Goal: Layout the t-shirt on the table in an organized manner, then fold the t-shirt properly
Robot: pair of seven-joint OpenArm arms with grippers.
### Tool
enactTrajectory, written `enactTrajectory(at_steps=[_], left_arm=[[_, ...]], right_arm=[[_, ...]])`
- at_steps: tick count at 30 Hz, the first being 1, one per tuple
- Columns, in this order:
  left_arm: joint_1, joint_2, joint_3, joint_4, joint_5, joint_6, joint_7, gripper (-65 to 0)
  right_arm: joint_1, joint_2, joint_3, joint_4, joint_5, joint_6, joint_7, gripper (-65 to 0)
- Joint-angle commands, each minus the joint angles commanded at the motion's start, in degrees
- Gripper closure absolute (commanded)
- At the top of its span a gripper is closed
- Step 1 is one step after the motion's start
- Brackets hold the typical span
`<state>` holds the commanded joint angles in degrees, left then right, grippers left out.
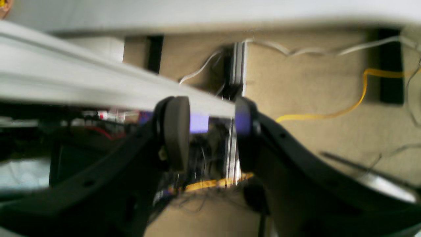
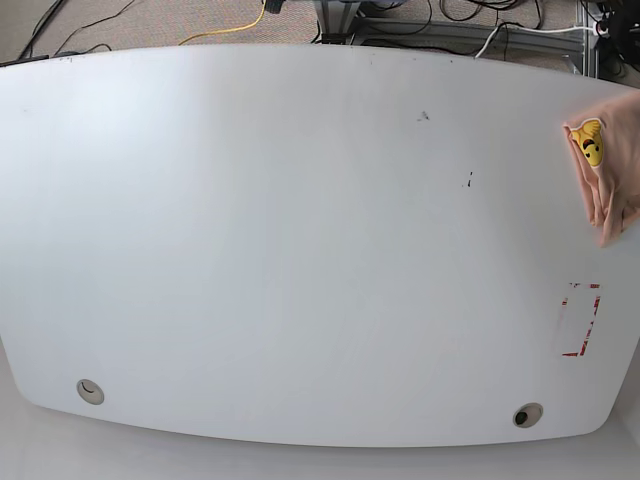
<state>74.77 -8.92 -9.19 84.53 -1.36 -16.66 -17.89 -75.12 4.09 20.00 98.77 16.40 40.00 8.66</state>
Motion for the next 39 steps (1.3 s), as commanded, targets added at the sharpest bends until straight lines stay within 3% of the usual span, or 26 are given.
enactTrajectory(at_steps=[4,12,26,29,39], left_arm=[[-6.77,0.0,1.32,-9.93,0.0,0.0,0.0,-13.2],[-21.89,-0.09,4.4,-28.4,0.0,0.0,0.09,-13.2],[-44.92,-0.09,8.0,-58.02,0.0,0.09,2.73,-13.2],[-48.18,-0.09,8.09,-60.92,0.0,0.09,4.4,-13.2],[-57.23,-0.09,8.26,-67.6,0.0,0.09,11.08,-13.2]], right_arm=[[4.4,0.09,-0.79,-8.97,-0.62,0.0,0.0,-21.6],[16.26,0.79,-0.79,-25.23,-11.34,0.0,0.09,-21.6],[32.44,0.79,-0.79,-44.57,-17.76,-0.04,0.09,-21.6],[36.04,0.79,-0.79,-50.37,-19.78,-2.86,0.09,-21.6],[46.86,0.97,-0.79,-66.73,-20.75,-7.52,0.09,-21.6]])
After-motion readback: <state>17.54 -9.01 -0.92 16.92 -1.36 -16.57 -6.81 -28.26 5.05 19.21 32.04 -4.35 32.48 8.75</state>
